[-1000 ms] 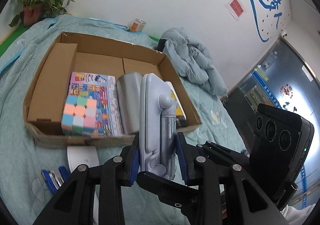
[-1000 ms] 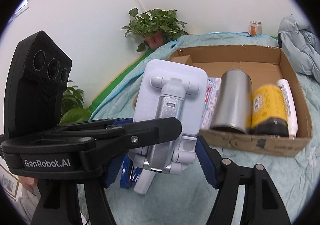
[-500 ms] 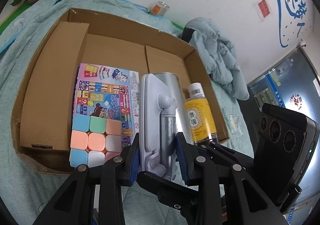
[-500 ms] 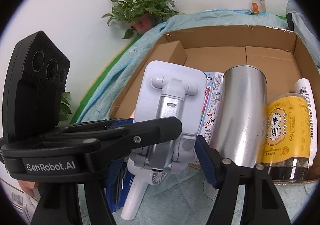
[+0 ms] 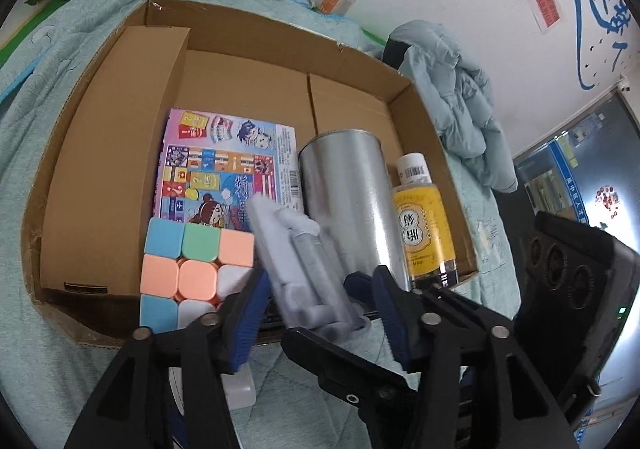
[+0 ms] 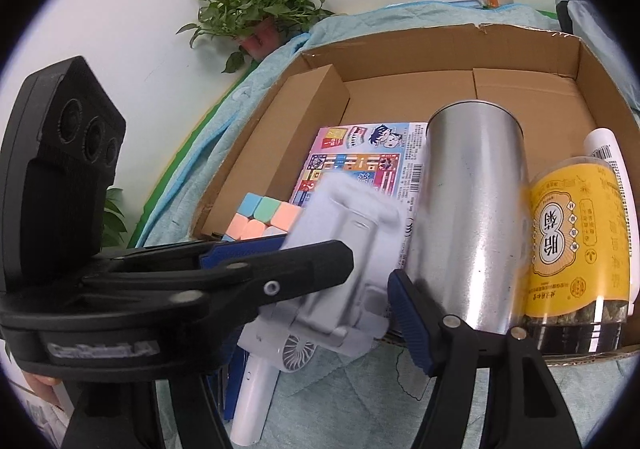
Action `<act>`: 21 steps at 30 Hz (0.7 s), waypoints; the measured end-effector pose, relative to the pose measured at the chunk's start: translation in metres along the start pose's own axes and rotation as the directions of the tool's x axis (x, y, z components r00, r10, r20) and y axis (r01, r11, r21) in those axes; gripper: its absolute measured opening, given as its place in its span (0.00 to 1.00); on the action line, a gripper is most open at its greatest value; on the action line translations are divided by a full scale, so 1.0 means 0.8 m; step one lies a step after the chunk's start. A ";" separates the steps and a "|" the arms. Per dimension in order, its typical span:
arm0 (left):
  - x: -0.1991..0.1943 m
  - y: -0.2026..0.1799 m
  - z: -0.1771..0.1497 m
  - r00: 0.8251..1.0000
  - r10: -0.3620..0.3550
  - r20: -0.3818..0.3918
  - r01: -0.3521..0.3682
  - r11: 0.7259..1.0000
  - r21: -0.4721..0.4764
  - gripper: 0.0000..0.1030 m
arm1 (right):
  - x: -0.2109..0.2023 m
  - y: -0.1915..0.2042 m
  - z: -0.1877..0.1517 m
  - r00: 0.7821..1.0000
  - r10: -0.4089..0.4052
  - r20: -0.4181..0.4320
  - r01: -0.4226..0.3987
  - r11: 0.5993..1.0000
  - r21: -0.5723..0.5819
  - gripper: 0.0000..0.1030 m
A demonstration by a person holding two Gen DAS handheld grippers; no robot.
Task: Organize rigid objects
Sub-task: 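Lower the phone stand into the box and open both tools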
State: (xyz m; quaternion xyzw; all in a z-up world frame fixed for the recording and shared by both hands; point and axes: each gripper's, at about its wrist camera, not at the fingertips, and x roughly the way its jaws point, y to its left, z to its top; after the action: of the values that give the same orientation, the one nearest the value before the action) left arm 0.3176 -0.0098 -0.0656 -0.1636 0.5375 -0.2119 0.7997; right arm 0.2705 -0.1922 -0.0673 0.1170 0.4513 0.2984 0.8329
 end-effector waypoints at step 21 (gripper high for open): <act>-0.092 0.004 -0.066 0.966 0.126 0.226 -0.153 0.983 0.106 0.57 | -0.013 0.017 -0.037 0.994 -0.095 0.058 0.101 0.990 -0.103 0.21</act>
State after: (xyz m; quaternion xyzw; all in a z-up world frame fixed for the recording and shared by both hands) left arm 0.2448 0.0287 -0.0284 -0.0983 0.4423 -0.1684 0.8754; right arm 0.2368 -0.1897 -0.0708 0.0581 0.4179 0.2775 0.8631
